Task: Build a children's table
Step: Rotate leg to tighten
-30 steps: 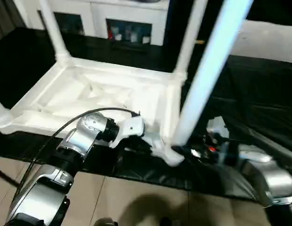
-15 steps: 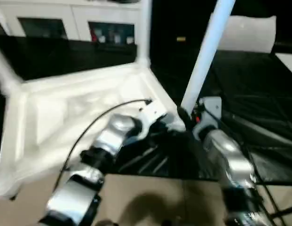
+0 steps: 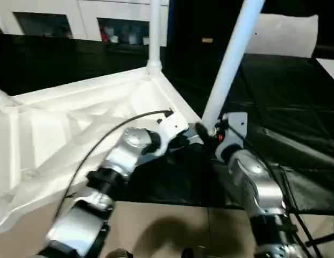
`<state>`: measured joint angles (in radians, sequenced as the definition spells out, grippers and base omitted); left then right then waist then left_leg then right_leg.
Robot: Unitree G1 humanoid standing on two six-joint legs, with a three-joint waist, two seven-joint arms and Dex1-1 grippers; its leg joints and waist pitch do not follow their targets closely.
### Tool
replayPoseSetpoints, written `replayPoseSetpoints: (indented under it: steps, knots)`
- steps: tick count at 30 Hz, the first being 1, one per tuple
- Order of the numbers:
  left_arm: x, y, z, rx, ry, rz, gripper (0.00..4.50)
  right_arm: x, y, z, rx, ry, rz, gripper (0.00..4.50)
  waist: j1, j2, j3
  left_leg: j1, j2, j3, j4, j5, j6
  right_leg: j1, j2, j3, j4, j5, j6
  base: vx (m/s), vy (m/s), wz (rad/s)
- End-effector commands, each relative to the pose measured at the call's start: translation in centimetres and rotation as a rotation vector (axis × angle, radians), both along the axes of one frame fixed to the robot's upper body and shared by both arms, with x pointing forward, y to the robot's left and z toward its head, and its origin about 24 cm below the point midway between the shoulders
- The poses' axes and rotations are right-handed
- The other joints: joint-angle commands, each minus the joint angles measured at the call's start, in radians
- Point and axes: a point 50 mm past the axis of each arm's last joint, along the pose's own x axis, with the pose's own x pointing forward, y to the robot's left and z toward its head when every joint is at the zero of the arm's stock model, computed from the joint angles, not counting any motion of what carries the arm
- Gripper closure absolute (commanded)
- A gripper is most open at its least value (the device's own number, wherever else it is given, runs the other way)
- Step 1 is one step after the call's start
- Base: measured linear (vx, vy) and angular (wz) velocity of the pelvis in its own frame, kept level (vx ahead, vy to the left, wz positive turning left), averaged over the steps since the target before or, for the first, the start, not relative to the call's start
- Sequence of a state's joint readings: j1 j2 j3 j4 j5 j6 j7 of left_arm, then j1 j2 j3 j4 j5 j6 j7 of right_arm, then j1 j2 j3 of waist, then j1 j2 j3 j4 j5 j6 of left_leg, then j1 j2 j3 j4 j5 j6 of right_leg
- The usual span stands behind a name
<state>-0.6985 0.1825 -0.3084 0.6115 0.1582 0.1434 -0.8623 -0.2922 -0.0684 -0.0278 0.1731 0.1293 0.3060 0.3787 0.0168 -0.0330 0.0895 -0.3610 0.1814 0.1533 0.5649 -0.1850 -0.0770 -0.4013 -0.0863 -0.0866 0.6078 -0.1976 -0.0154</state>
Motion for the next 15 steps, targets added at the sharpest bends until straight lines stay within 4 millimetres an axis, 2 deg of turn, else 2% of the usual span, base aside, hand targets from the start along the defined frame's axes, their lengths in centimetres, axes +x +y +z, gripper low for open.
replayPoseSetpoints:
  steps: [1,2,4,7,9,10,12,15]
  knots:
    - [-0.9,0.7,-1.5,0.055,0.050,-0.071,4.50,-0.5,0.5,0.7,0.016,-0.043,0.109,0.69,0.006,-0.005,-0.063,-0.009,0.043,-0.002,-0.056,-0.069,0.110,0.061,-0.063,0.060,-0.073,-0.081,-0.203,0.000,0.000,0.00]
    - [-1.4,1.3,-1.4,0.054,0.057,-0.171,4.50,-1.2,-0.9,1.2,-0.012,-0.076,0.226,0.69,0.004,-0.008,-0.062,-0.009,0.041,0.001,-0.053,-0.064,0.125,0.061,-0.062,0.060,-0.069,-0.043,-0.221,0.000,0.000,0.00]
    - [-1.7,1.6,-1.4,0.062,0.080,-0.208,4.50,-1.4,-1.6,1.5,-0.026,-0.089,0.274,0.53,0.010,-0.008,-0.061,-0.009,0.043,0.004,-0.049,-0.060,0.153,0.063,-0.063,0.061,-0.066,-0.014,-0.233,0.000,0.000,0.00]
    - [-2.0,2.0,-1.5,0.086,0.083,-0.281,4.50,-1.7,-2.3,1.9,-0.040,-0.097,0.353,0.30,0.011,-0.007,-0.059,-0.005,0.047,0.008,-0.050,-0.085,0.145,0.058,-0.063,0.060,-0.069,-0.063,-0.246,0.000,0.000,0.00]
    - [-2.4,2.4,-1.5,0.092,0.105,-0.356,4.50,-2.0,-3.1,2.3,-0.058,-0.098,0.432,0.22,0.016,-0.007,-0.059,-0.003,0.049,0.009,-0.050,-0.103,0.139,0.059,-0.063,0.060,-0.072,-0.097,-0.242,0.000,0.000,0.00]
    - [-2.5,2.5,-1.4,0.092,0.114,-0.378,4.50,-2.0,-3.4,2.4,-0.073,-0.099,0.460,0.10,0.023,-0.005,-0.060,0.007,0.054,0.014,-0.049,-0.097,0.133,0.051,-0.063,0.064,-0.068,-0.074,-0.255,0.000,0.000,0.00]
    - [-2.7,2.7,-1.3,0.095,0.126,-0.419,4.50,-2.2,-3.8,2.6,-0.092,-0.093,0.517,0.05,0.026,-0.010,-0.060,0.003,0.053,0.018,-0.048,-0.083,0.137,0.055,-0.060,0.063,-0.061,-0.031,-0.268,0.000,0.000,0.00]
    - [-3.2,3.0,-1.2,0.118,0.167,-0.537,4.50,-2.8,-4.3,3.1,-0.102,-0.064,0.703,0.05,0.029,-0.009,-0.060,0.002,0.051,0.017,-0.047,-0.098,0.147,0.058,-0.063,0.061,-0.062,-0.044,-0.268,0.000,0.000,0.00]
